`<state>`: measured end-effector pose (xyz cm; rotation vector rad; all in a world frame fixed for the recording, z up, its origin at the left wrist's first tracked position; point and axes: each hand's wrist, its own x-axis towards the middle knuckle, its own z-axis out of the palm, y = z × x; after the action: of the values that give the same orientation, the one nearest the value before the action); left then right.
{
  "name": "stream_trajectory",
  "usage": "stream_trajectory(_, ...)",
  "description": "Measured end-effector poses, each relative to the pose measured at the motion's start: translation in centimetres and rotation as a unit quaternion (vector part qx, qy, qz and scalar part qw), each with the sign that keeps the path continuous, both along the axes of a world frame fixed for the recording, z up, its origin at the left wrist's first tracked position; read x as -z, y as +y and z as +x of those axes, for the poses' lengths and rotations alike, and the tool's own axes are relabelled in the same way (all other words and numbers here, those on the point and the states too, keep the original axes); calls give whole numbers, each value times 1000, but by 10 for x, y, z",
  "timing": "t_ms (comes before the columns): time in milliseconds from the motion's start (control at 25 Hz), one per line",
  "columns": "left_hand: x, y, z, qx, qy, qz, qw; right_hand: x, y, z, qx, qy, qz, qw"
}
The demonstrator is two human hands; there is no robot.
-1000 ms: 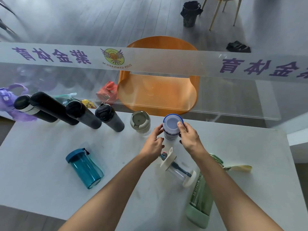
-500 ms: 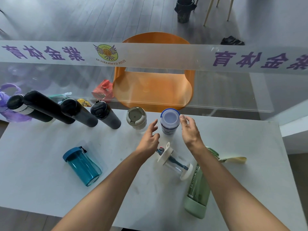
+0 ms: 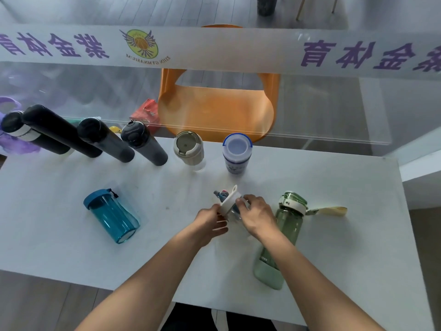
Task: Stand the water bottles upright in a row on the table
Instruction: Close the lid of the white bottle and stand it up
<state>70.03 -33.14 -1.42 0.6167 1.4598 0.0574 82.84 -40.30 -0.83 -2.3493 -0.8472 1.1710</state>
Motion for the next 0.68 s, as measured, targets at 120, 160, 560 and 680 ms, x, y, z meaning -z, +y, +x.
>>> stream_trajectory(120, -15, -3, -11, -48, -37, 53, 997, -12, -6, -6, 26, 39, 50, 998)
stream_trajectory(160, -21, -6, -17, -57, -47, 82, 994, -17, -8, -9, 37, 52, 66, 996)
stream_trajectory(560, -38, -54, -53, 85, -70, 226, 968, -34, -63, -42, 155, 36, 87, 983)
stream_trajectory(680, -39, -59, -52, 123, -95, 233, 960, -24, -78, -46, 205, 66, 96, 972)
